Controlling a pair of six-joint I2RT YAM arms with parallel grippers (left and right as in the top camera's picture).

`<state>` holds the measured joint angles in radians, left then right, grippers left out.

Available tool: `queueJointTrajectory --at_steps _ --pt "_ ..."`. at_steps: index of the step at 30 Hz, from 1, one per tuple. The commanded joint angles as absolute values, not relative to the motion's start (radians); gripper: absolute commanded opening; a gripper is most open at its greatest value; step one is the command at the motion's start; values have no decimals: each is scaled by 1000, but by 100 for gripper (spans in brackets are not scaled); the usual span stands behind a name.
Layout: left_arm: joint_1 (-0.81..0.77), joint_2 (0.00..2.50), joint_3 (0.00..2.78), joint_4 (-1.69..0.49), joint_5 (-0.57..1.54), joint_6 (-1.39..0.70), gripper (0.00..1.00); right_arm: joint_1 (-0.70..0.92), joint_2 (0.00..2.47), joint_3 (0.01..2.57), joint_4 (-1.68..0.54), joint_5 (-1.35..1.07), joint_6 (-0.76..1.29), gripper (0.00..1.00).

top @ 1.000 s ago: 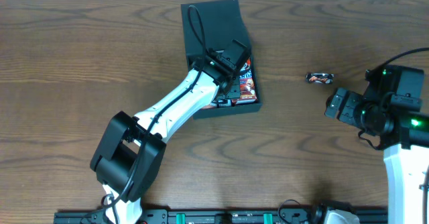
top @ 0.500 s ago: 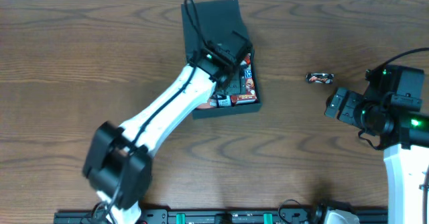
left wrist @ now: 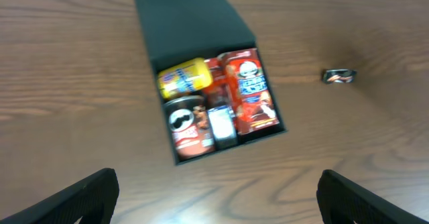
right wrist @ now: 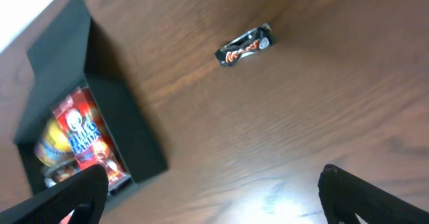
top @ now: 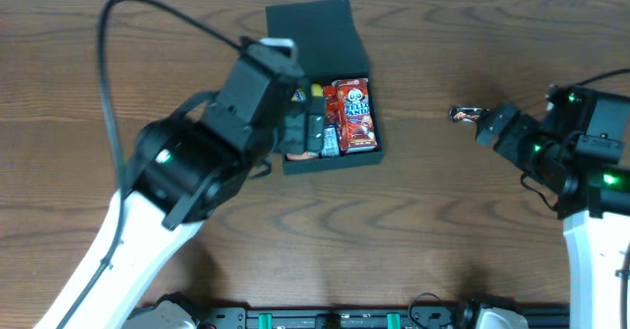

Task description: Pack container

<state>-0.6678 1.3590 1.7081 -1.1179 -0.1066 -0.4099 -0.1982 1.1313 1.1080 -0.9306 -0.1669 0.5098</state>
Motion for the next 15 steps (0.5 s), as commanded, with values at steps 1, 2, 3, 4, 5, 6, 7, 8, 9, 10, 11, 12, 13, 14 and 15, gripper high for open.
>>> queueJointTrajectory --at_steps 1,2,3,4,5,6,7,8,9,10,11,12,13,14,15 --pt "-666 1343 1720 -1156 -160 -385 95 -204 1167 1108 -944 -96 864 99" --pt "-666 1340 1720 -1171 -160 -385 95 -204 1184 1108 -947 -62 967 99" --pt "-666 1340 1720 -1187 -159 -385 95 -204 1201 1108 -944 -41 1044 99" --pt "-666 1340 1720 -1198 -158 -387 95 -204 1220 1108 -935 -25 1113 99" --pt "-666 1341 1720 -1210 -156 -389 95 -204 1245 1108 -913 -10 1169 99" --pt "-667 1341 1720 -1217 -153 -389 95 -204 1266 1108 -892 -3 1197 99" --pt "-666 1340 1720 -1223 -148 -389 95 -204 1297 1108 -859 -3 1224 99" --pt "-666 1340 1720 -1223 -142 -389 95 -204 1322 1108 -833 -4 1240 99" --pt "-666 1340 1720 -1223 -136 -389 95 -203 1347 1108 -807 -4 1255 99" --pt "-667 1340 1720 -1222 -133 -389 95 -202 1384 1108 -768 -5 1279 99" --pt "-666 1341 1720 -1223 -134 -389 95 -201 1417 1108 -726 -20 1286 99" --pt "-666 1341 1720 -1222 -134 -389 95 -202 1454 1108 -667 -49 1285 99" --pt "-666 1341 1720 -1222 -134 -389 95 -202 1471 1108 -635 -64 1277 99" --pt "-666 1341 1720 -1222 -134 -389 95 -202 1486 1108 -610 -65 1251 99" --pt "-666 1340 1720 -1223 -134 -389 95 -202 1497 1108 -596 -64 1210 99"
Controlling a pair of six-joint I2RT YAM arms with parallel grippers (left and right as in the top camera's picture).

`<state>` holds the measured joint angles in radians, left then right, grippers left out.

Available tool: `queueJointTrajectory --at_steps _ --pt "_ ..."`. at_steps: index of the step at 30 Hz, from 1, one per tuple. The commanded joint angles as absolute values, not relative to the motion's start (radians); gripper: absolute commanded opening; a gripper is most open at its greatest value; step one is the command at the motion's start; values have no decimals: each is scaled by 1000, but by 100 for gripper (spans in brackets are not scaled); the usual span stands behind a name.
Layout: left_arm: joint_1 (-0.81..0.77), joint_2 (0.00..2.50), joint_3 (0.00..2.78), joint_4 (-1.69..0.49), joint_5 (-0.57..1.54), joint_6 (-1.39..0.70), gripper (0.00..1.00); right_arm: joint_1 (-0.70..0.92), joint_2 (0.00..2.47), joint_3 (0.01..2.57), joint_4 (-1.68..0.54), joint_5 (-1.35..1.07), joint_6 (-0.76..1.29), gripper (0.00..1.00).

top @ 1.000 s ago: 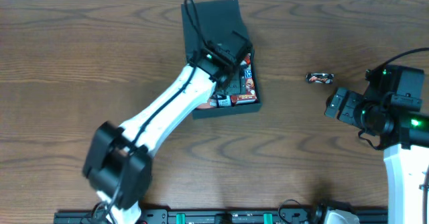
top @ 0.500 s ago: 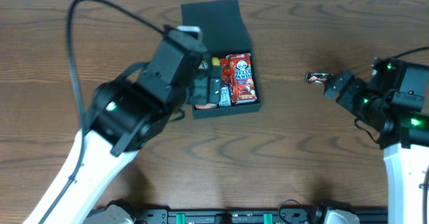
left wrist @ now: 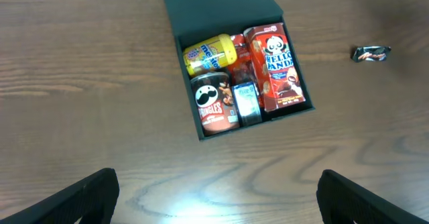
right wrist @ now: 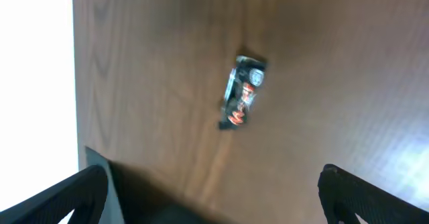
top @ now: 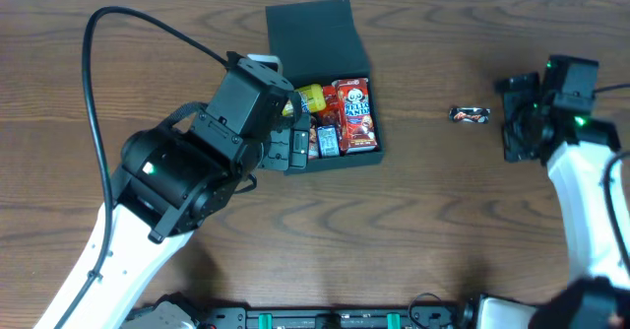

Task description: Pack container

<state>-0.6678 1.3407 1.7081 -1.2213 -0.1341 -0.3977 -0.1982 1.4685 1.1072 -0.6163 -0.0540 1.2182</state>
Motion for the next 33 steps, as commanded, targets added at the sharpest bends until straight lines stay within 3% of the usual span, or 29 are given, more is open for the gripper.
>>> queueJointTrajectory --at_steps 1,3,8,13,18,33 --pt "-666 1341 1720 -1223 -134 -388 95 -202 1506 1108 -595 -62 1158 99" --pt "-666 1341 1720 -1223 -134 -388 95 -202 1518 1108 -597 -60 1064 99" --pt "-666 1341 1720 -1223 -134 -389 95 -202 1526 1108 -498 -173 1088 99" --pt "-666 1341 1720 -1223 -133 -389 95 -202 1527 1108 -633 -176 1443 93" --pt "-666 1341 1720 -1226 -133 -389 95 -200 1533 1122 -635 -142 1509 99" --pt "-667 1341 1720 -1225 -103 -389 95 -199 1920 1470 -850 -166 1475 99"
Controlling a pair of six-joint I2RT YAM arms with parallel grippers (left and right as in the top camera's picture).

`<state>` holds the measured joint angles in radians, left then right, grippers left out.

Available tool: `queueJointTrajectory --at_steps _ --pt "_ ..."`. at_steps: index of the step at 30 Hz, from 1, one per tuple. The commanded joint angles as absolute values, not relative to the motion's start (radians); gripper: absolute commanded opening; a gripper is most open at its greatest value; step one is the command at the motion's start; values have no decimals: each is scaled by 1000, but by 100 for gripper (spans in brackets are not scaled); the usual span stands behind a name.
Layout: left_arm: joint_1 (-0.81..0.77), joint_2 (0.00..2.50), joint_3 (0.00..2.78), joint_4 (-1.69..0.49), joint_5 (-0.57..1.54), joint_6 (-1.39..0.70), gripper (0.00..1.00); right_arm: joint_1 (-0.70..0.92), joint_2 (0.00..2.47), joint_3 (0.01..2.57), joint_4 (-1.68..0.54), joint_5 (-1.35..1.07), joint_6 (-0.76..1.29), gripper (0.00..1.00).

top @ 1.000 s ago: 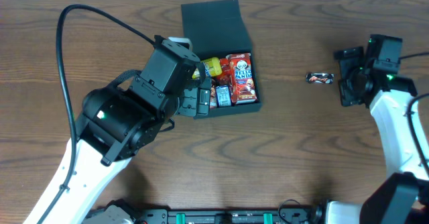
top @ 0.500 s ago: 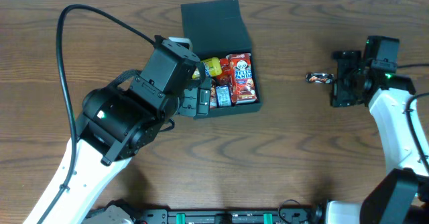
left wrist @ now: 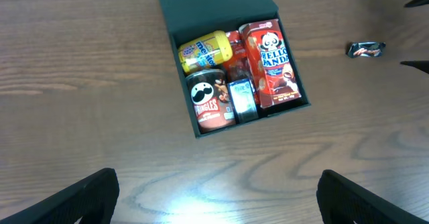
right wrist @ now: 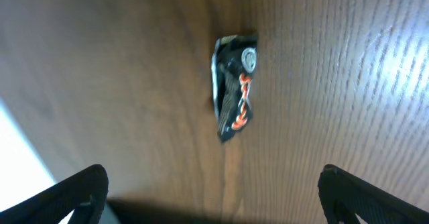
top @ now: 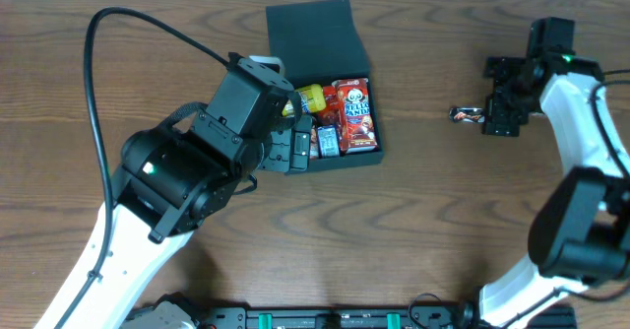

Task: Pack container
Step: 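Grasp the black candy bar with the right gripper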

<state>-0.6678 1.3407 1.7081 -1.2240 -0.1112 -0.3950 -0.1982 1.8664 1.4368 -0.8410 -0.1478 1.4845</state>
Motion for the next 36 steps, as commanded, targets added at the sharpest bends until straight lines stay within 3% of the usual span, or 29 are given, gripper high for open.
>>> queueJointTrajectory --at_steps 1,36 --pt "-667 1341 1720 -1226 -103 -389 95 -199 1939 1475 -850 -174 1472 99" --pt "-667 1341 1720 -1226 -52 -389 95 -196 2061 1480 -869 -119 1435 99"
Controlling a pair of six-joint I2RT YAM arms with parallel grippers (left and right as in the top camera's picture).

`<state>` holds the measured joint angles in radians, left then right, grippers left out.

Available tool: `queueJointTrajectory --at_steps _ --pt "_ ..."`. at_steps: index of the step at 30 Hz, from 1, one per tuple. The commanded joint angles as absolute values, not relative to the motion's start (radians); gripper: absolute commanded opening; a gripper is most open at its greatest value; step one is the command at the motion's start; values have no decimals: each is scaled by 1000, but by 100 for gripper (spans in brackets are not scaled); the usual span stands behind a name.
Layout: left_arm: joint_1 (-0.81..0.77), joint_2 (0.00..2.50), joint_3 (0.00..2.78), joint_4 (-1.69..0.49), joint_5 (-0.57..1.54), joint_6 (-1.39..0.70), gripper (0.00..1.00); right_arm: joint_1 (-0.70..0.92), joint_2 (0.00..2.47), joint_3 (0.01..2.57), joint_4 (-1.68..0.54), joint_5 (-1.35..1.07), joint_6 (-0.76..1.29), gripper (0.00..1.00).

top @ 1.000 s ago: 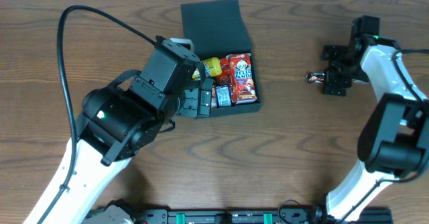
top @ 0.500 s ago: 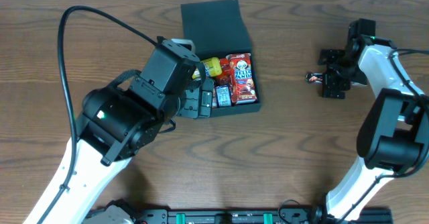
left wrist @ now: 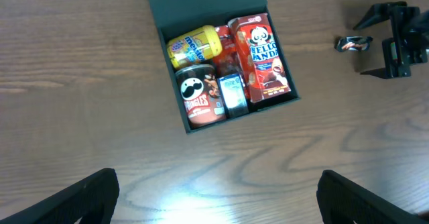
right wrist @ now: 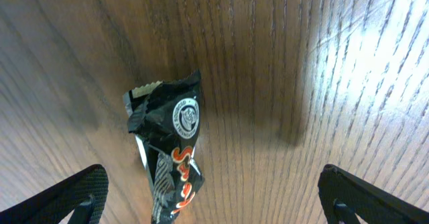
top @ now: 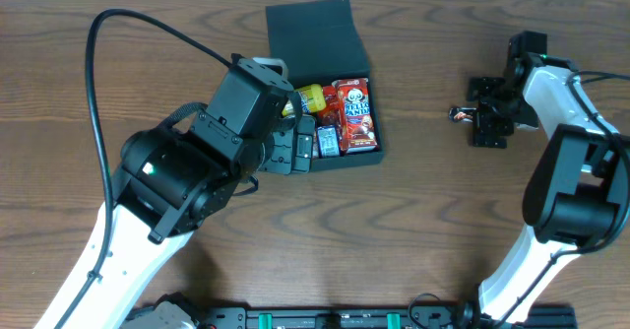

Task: Pack container
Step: 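Grasp the black candy bar with the right gripper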

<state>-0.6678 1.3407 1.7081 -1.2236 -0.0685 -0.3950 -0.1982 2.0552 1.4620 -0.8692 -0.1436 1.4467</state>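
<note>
The black box [top: 370, 153] sits open at mid-table, its lid [top: 315, 32] folded back. It holds a Pringles can [left wrist: 197, 100], a yellow Mentos bottle [left wrist: 194, 46], a Hello Panda carton [left wrist: 260, 56] and a small dark pack [left wrist: 233, 94]. A black candy bar [right wrist: 167, 163] lies on the wood to the box's right, also in the overhead view [top: 463, 114]. My right gripper [right wrist: 214, 204] is open, low over the table, with the bar between its fingers, nearer the left one. My left gripper [left wrist: 214, 204] is open, high above the table near the box's front.
The wooden table [top: 423, 230] spreads around the box. My left arm's bulk [top: 187, 171] covers the box's left edge in the overhead view. In the left wrist view the right gripper [left wrist: 395, 39] stands beside the candy bar [left wrist: 353, 43]. The table's far edge runs behind.
My right gripper has come down closer to the candy bar, which now fills more of the right wrist view between the open fingers. The left wrist view has shifted slightly; the box sits a little further left.
First my left gripper hung open over the packed box and my right gripper was open to the right of the candy bar. Then the left arm stood back from the box. The right gripper turned, came above the bar, and now straddles it low.
</note>
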Motion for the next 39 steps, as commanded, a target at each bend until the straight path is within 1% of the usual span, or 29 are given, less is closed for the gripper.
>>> queueJointTrajectory --at_steps 1,7,22,25,26,28,31,35,37,39 --pt "-667 1341 1720 -1226 -52 -389 95 -196 2061 1480 -868 -119 1435 99" --pt "-667 1341 1720 -1226 -51 -389 95 -196 2066 1480 -864 -117 1434 96" --pt "-667 1341 1720 -1225 -31 -389 95 -196 2112 1480 -847 -150 1408 96" --pt "-666 1341 1720 -1225 -32 -389 95 -196 2112 1480 -842 -151 1408 91" --pt "-667 1341 1720 -1225 -32 -389 95 -196 2112 1480 -842 -151 1408 91" --pt "-666 1341 1720 -1225 -32 -389 95 -196 2112 1480 -841 -151 1408 87" --pt "-667 1341 1720 -1225 -32 -389 95 -196 2112 1480 -841 -150 1409 70" --pt "-666 1341 1720 -1225 -32 -389 95 -196 2112 1480 -838 -150 1408 59" --pt "-666 1341 1720 -1225 -32 -389 95 -196 2112 1480 -837 -150 1409 48" --pt "-666 1341 1720 -1226 -32 -389 95 -196 2112 1480 -838 -150 1408 41"
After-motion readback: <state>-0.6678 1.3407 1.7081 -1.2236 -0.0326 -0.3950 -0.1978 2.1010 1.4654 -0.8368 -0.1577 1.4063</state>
